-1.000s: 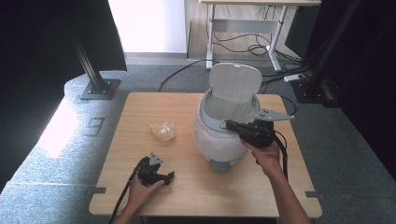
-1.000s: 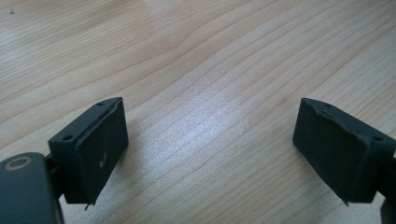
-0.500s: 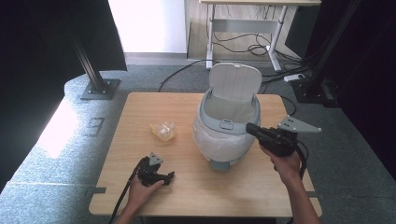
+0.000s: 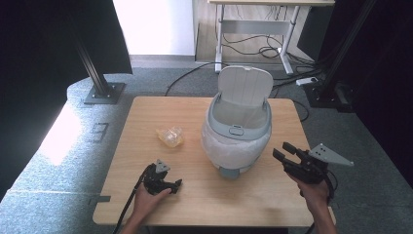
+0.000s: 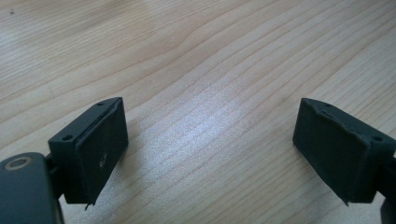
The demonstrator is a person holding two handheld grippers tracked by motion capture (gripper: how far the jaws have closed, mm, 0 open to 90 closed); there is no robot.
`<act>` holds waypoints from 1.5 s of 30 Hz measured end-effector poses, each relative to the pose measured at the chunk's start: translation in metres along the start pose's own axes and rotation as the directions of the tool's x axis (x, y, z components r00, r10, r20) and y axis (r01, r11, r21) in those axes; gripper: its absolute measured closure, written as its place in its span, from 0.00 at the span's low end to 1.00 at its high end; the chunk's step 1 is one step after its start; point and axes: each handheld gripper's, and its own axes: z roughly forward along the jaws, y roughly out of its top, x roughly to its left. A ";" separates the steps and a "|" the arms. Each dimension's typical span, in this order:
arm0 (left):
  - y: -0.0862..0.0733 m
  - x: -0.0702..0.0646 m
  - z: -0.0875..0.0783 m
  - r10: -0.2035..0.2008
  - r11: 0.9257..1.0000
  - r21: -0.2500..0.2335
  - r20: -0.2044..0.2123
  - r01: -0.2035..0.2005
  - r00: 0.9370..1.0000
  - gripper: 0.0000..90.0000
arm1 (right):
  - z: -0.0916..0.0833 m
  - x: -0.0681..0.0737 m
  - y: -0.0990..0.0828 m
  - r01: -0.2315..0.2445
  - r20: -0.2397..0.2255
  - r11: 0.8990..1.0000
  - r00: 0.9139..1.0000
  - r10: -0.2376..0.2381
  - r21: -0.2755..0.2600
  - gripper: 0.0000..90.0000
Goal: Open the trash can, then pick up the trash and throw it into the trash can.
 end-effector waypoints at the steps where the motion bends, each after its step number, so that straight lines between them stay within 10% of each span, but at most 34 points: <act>1: 0.000 0.000 0.000 0.000 1.000 -0.001 0.000 0.000 1.000 0.11 | -0.001 -0.003 -0.010 -0.007 0.003 1.000 1.000 0.007 0.010 0.50; 17: 0.000 0.000 0.000 0.000 1.000 0.000 0.000 0.000 1.000 0.11 | 0.014 -0.017 -0.092 -0.008 0.063 0.983 0.998 -0.003 0.183 0.44; 37: -0.002 -0.002 -0.004 0.001 1.000 -0.013 -0.024 -0.001 1.000 0.14 | 0.017 -0.022 -0.109 -0.011 0.090 0.972 0.996 -0.010 0.235 0.44; 45: -0.001 0.011 -0.018 -0.056 0.997 -0.053 -0.009 0.056 0.998 0.15 | 0.019 -0.021 -0.111 -0.007 0.094 0.968 0.995 -0.017 0.250 0.44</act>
